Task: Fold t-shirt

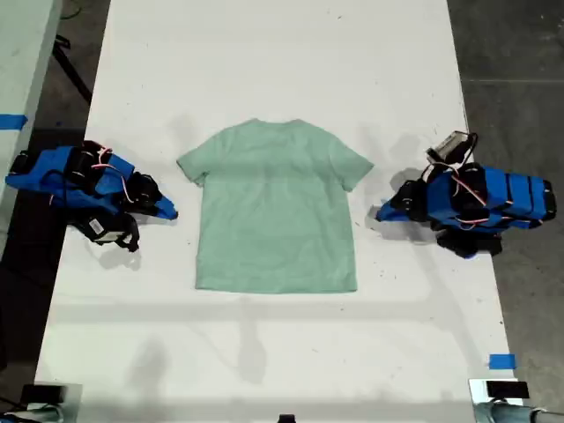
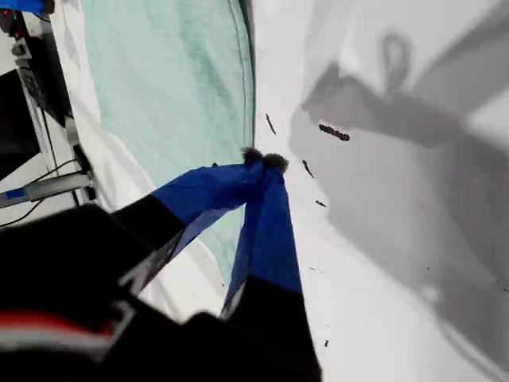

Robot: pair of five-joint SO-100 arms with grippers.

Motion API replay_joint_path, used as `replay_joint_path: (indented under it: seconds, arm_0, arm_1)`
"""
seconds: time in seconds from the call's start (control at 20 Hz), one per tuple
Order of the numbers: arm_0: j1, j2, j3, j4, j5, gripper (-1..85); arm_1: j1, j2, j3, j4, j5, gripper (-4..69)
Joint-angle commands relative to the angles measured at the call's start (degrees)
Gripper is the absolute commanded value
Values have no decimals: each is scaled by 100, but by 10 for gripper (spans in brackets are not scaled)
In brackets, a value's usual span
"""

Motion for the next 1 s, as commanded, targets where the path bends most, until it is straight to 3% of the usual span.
replay_joint_path:
  seconds: [0.0, 0.2, 0.45, 0.95]
  arm_0:
    - [-334, 18, -413, 35, -18, 0]
    - [-1283, -817, -1529, 246, 914, 0]
    - [-2268, -3498, -3551, -62, 2101, 0]
    - [-3823, -6935, -6724, 422, 3551, 0]
  arm_1:
    - [-35, -105, -448, -132, -272, -8]
    - [545, -2312, -2180, -202, -1151, -8]
    - [1556, -4553, -4271, -246, -2610, -8]
    - [3305, -7110, -7690, 1081, -4403, -8]
